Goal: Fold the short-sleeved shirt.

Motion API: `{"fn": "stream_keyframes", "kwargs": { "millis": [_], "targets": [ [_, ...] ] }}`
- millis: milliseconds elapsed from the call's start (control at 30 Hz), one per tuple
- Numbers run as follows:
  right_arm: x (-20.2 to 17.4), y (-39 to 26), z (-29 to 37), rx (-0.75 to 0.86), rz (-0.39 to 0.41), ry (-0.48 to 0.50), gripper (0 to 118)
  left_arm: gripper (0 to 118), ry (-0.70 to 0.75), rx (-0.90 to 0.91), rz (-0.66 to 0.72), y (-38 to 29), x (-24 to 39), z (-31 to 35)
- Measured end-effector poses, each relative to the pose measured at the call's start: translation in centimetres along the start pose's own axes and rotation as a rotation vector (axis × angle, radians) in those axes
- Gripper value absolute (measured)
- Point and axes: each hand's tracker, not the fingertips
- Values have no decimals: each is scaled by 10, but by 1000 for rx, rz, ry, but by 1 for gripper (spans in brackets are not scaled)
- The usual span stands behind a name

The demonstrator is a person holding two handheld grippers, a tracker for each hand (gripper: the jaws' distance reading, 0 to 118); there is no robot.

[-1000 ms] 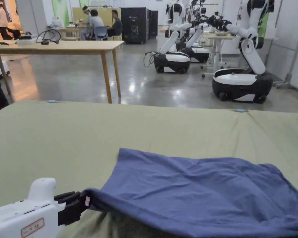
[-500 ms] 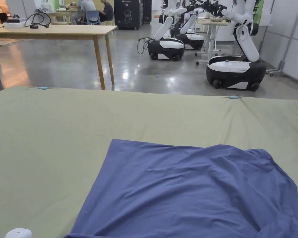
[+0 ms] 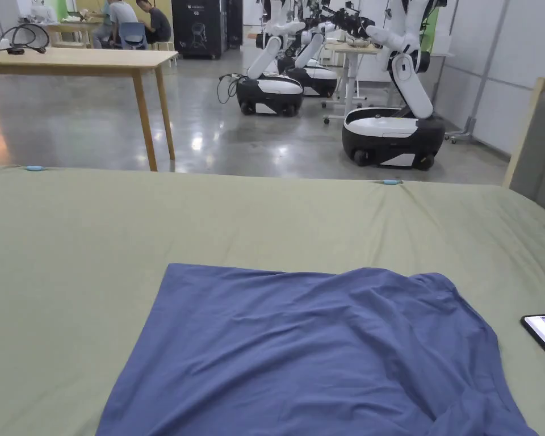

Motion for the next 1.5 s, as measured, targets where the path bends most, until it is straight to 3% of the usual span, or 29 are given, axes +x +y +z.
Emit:
{"fn": "stream_keyframes", "kwargs": {
  "millis": [33,67,100,133,333,367,400,433,467,500,733,800,867,967,1000,1167,1267,1300,1333,1367,1400,1433,1500],
  "targets": [
    [-4,0,10,41,-26,9,67,90,-5,14,8,0,2,10],
    [-9,1,18,64,-48,-10,21,58,15,32,12,-1,6,19],
    [-13,1,20,68,-60,-37,0,12,45,54,0,-3,10,24],
    [-13,-1,24,80,-62,-54,0,0,70,64,-24,-1,19,28],
    [-14,1,14,48,-55,-9,0,0,52,15,-19,-1,17,8],
    [-14,2,11,39,-64,0,0,6,48,7,-19,-1,18,-1],
    [-14,2,9,36,-69,4,0,23,37,1,-27,2,22,-10],
    [-14,2,8,35,-70,5,0,74,45,-7,-54,0,23,-18],
    [-25,0,11,42,-53,-3,0,107,50,-24,-87,-1,22,-29],
    [-28,-1,10,33,-50,-1,0,117,66,-95,-99,-4,21,-41],
    [-29,-6,5,-15,-38,13,0,112,79,-135,-177,-23,5,-78],
    [-31,-7,3,-23,-37,15,0,102,88,-97,-226,-27,4,-75],
    [-30,-7,2,-32,-36,18,0,66,73,-66,-241,-31,7,-77],
    [-32,-7,-1,-41,-37,18,0,24,69,-72,-266,-36,10,-81],
    [-31,-7,-2,-45,-36,18,0,3,76,-76,-281,-38,13,-84],
    [-22,-1,-13,-96,-16,-2,0,2,100,-101,-314,-37,19,-87],
    [-9,3,-40,-184,61,-14,0,2,82,-93,-288,-29,18,-81],
    [-4,2,-53,-204,90,-30,0,2,78,-97,-287,-26,21,-80],
    [-1,-1,-61,-214,102,-35,11,2,82,-91,-294,-26,24,-77],
    [5,-3,-71,-230,112,-21,45,2,81,-89,-297,-26,25,-76],
    [16,-9,-82,-232,98,-15,91,2,76,-92,-294,-24,26,-76],
    [22,-11,-92,-283,78,-9,113,2,74,-94,-290,-24,27,-76],
    [30,-17,-104,-282,69,-6,110,2,77,-98,-292,-25,31,-74]
  ]
}}
